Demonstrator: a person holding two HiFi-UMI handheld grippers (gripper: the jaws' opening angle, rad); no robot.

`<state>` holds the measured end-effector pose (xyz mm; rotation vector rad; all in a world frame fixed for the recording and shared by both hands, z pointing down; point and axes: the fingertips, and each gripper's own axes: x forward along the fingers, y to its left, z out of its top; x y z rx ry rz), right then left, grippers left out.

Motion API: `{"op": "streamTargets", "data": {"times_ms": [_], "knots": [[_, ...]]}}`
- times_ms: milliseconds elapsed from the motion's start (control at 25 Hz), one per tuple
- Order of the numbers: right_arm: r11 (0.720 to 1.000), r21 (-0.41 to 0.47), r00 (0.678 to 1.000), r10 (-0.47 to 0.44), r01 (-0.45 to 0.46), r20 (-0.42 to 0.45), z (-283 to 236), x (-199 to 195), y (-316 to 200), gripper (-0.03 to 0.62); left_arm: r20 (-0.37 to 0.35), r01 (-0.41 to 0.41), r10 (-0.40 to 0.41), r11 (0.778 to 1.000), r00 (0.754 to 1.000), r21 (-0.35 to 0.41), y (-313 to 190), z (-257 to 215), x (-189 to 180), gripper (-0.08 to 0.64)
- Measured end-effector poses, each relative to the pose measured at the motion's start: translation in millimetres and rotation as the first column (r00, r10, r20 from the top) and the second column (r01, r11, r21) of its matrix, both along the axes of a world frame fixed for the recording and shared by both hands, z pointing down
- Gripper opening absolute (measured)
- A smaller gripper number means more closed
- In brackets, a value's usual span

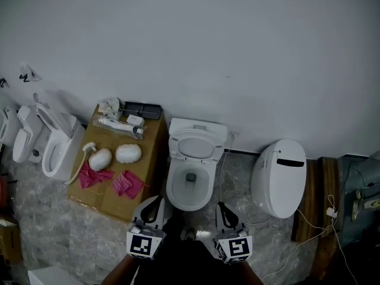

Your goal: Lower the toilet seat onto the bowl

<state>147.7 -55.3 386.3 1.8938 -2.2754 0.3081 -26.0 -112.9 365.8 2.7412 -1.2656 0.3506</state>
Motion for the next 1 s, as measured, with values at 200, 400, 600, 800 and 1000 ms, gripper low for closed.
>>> {"op": "streamTargets", "data": {"times_ms": [200, 400, 600, 800, 1000], "knots": [[0.999, -0.051, 0.999, 0.003, -0.005, -0.033, 16.3, 16.1, -58.7, 0.026, -0.004, -0.053, 0.053, 0.998, 0.999, -0.02, -66.2, 14.1, 22.3, 0.011], [0.993, -0.115, 0.998, -0.016, 0.008, -0.066, 38.7, 35.6, -121.3, 0.026, 0.059, -0.106, 0.106, 0.994, 0.993, -0.012, -136.8, 35.9, 43.6, 0.011], [0.983, -0.175, 0.99, -0.072, 0.05, -0.122, 59.5, 49.5, -174.8, 0.028, 0.118, -0.191, 0.195, 0.981, 0.974, -0.046, -194.9, 70.9, 59.4, 0.012], [0.948, -0.29, 0.97, -0.184, 0.132, -0.16, 99.1, 59.0, -216.9, 0.031, 0.195, -0.292, 0.318, 0.944, 0.928, -0.152, -229.1, 123.0, 74.7, 0.016], [0.904, -0.387, 0.94, -0.274, 0.18, -0.204, 134.3, 67.3, -250.5, 0.032, 0.288, -0.384, 0.429, 0.901, 0.856, -0.202, -258.5, 164.1, 89.3, 0.103]]}}
